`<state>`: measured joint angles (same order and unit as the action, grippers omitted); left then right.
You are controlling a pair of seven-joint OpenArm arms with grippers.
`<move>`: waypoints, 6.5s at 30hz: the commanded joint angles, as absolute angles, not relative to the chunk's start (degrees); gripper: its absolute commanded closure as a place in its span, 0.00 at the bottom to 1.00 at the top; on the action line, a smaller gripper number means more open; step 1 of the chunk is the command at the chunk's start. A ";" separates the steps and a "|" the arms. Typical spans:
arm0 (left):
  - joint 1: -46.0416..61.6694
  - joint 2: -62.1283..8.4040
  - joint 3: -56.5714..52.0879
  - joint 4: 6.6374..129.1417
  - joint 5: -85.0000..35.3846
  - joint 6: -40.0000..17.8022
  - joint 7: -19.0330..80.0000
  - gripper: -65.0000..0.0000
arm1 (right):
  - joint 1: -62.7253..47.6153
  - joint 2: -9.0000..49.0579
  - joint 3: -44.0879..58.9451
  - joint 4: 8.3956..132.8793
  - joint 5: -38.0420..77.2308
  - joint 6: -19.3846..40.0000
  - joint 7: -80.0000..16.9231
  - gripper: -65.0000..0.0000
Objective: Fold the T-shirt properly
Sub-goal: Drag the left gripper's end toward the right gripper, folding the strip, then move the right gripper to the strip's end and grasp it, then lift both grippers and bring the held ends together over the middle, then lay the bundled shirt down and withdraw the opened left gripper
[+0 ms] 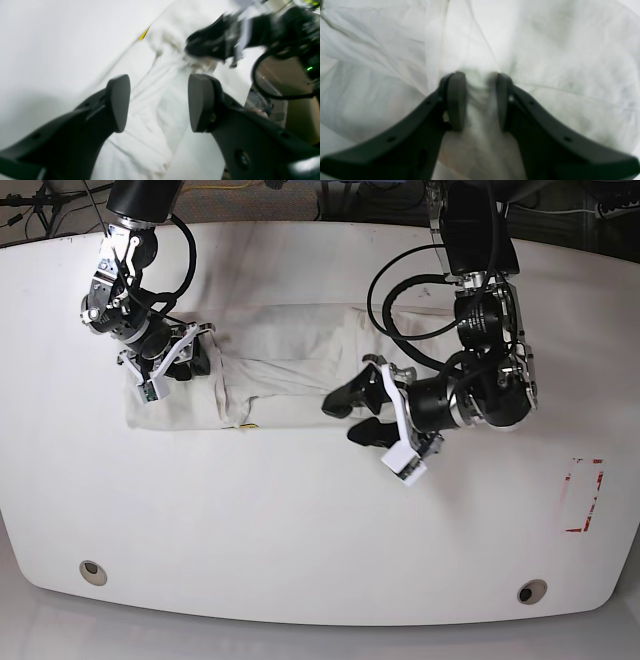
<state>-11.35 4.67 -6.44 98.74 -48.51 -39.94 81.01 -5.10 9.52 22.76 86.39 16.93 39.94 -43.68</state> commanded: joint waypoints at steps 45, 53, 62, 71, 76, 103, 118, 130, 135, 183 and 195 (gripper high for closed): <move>-8.31 -11.91 -9.45 68.79 -32.48 -40.00 61.85 0.87 | 13.58 14.55 49.89 86.81 29.32 40.00 -72.57 0.02; -9.01 -13.32 -9.45 68.79 -32.48 -40.00 61.85 0.87 | 13.85 20.44 50.33 70.37 37.41 40.00 -69.23 0.02; -9.89 -13.41 -9.45 68.62 -32.48 -40.00 61.85 0.87 | 11.74 21.32 50.07 64.48 43.30 40.00 -69.05 0.02; -9.98 -13.41 -9.45 68.62 -32.48 -40.00 61.93 0.87 | 9.45 17.36 49.63 63.52 43.74 40.00 -68.97 0.02; -9.98 -13.41 -9.45 68.62 -32.48 -40.00 61.93 0.87 | 9.10 15.25 44.88 64.84 43.91 40.00 -68.79 0.03; -10.24 -10.24 -9.45 68.70 -20.53 -40.00 61.93 0.87 | 7.16 11.47 41.10 81.89 38.20 40.00 -68.79 1.00; -12.53 -3.82 -9.45 68.53 -8.84 -40.00 61.93 0.87 | 0.84 9.19 32.84 105.89 27.03 40.00 -68.79 1.00; -14.02 2.95 -9.45 68.44 -2.51 -40.00 61.93 0.87 | 0.48 3.12 22.64 115.82 17.98 40.00 -68.79 1.00; -14.11 5.76 -9.45 68.44 -1.10 -40.00 61.85 0.87 | 0.84 1.54 18.07 115.91 17.71 40.00 -68.79 1.00; -17.01 9.00 -9.71 56.40 -6.90 -34.95 56.04 0.77 | 4.44 1.89 -6.64 108.44 10.24 35.03 -58.51 0.58; -17.10 9.00 -9.71 56.84 -7.43 -35.30 56.04 0.66 | 5.41 0.75 -18.68 110.99 0.57 28.79 -58.42 0.32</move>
<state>-17.96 8.99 -10.04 57.54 -14.94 -37.63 49.41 4.36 1.85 -16.84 110.13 -1.04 28.45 -60.77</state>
